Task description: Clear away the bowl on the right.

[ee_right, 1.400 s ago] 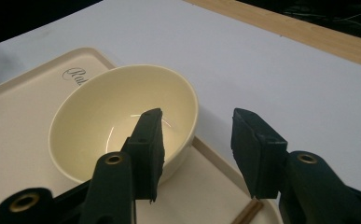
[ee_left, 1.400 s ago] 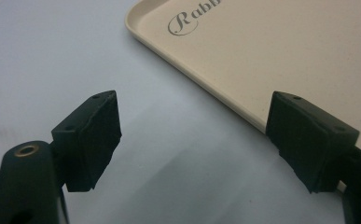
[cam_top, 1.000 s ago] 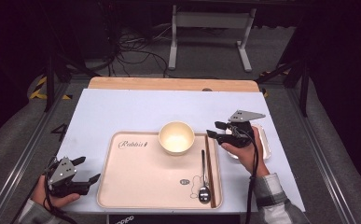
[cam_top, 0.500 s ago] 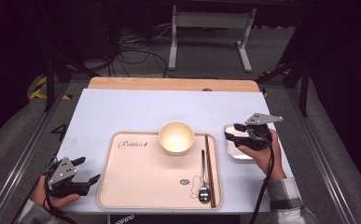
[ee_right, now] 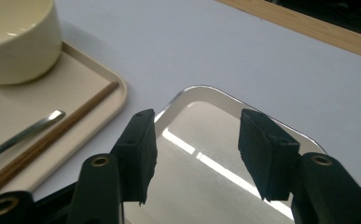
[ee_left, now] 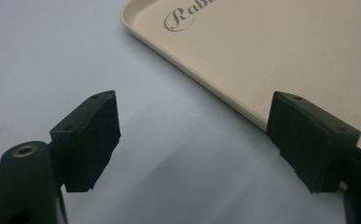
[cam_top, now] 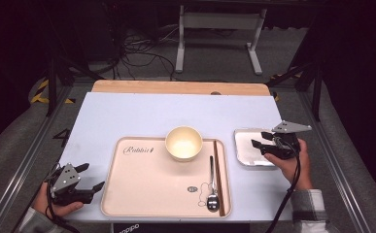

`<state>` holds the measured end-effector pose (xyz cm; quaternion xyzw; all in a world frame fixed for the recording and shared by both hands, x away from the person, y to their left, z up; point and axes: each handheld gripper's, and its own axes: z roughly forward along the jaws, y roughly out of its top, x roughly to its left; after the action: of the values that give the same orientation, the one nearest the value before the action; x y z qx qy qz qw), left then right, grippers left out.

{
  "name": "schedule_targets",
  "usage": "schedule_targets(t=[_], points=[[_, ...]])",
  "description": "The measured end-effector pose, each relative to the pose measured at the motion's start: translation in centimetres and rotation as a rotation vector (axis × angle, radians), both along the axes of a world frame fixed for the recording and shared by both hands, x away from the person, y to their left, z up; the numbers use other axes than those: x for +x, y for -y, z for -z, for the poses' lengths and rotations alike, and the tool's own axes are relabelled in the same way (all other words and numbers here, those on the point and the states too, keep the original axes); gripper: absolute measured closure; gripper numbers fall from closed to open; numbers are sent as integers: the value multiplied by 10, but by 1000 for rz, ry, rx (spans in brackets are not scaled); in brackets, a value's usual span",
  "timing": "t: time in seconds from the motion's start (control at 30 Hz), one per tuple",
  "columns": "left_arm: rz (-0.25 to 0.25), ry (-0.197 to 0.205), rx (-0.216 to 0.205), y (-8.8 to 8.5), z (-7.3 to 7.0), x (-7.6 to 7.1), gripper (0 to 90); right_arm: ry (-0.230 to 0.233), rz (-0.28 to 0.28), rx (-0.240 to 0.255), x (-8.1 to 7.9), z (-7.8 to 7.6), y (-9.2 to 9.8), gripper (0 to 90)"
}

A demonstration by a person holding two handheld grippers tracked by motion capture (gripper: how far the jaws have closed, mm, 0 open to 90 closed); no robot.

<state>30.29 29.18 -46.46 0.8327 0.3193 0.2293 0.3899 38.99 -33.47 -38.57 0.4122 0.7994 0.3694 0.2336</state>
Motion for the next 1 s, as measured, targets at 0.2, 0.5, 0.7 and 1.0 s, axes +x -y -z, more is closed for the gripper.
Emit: schedule_targets(t=[0.2, 0.5, 0.7, 1.0], points=[[1, 0, 4, -1, 0, 0, 182, -31, 63, 3, 3, 8, 22, 511], [-1, -2, 0, 0, 0, -1, 181, -111, 185, 24, 8, 24, 57, 575], [7, -3, 13, 1, 1, 0, 182, -187, 237, 70, 9, 37, 79, 635], [3, -4, 16, -1, 2, -1, 182, -256, 235, 100, 13, 48, 84, 702]])
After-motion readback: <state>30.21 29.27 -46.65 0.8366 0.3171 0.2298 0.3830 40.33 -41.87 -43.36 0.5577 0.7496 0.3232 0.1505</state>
